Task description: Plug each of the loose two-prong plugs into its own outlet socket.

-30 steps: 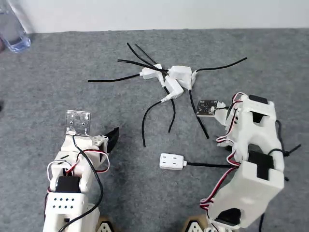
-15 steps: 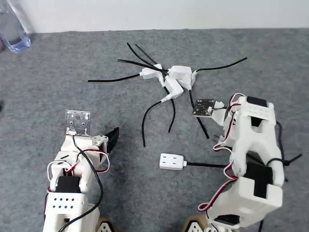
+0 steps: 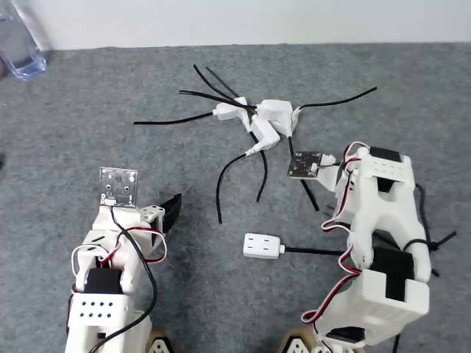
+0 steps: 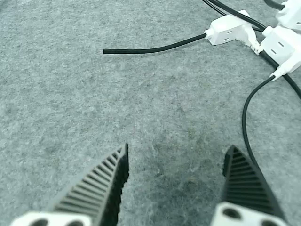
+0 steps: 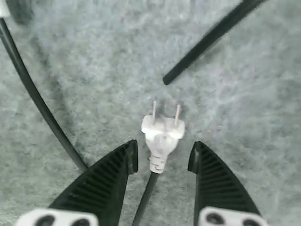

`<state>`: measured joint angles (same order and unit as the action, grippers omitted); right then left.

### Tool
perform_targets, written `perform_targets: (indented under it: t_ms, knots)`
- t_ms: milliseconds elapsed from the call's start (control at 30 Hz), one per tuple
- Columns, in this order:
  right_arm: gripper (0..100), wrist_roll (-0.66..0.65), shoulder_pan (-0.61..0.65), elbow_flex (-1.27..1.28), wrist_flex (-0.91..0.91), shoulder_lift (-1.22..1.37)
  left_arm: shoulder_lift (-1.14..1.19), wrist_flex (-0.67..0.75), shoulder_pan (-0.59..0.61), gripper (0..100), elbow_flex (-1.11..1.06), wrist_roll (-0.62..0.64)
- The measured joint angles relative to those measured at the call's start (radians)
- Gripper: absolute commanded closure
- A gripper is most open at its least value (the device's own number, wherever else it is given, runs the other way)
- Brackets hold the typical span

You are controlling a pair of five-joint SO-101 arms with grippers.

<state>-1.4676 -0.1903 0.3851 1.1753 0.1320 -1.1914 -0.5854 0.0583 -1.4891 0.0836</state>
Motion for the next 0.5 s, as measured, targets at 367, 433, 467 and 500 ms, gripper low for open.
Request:
perform_targets:
  t_ms: [367, 433, 467, 500]
  knots:
    - [80.8, 0.002, 0.0, 0.109, -0.12, -0.002, 0.0, 0.0, 0.0, 70, 0.0, 0.0]
    - [80.8, 0.002, 0.0, 0.114, -0.133, -0.002, 0.0, 0.0, 0.0, 70, 0.0, 0.0]
    - [80.8, 0.002, 0.0, 0.114, -0.141, -0.002, 0.0, 0.0, 0.0, 70, 0.0, 0.0]
    - [80.8, 0.002, 0.0, 0.114, -0.144, -0.002, 0.0, 0.0, 0.0, 70, 0.0, 0.0]
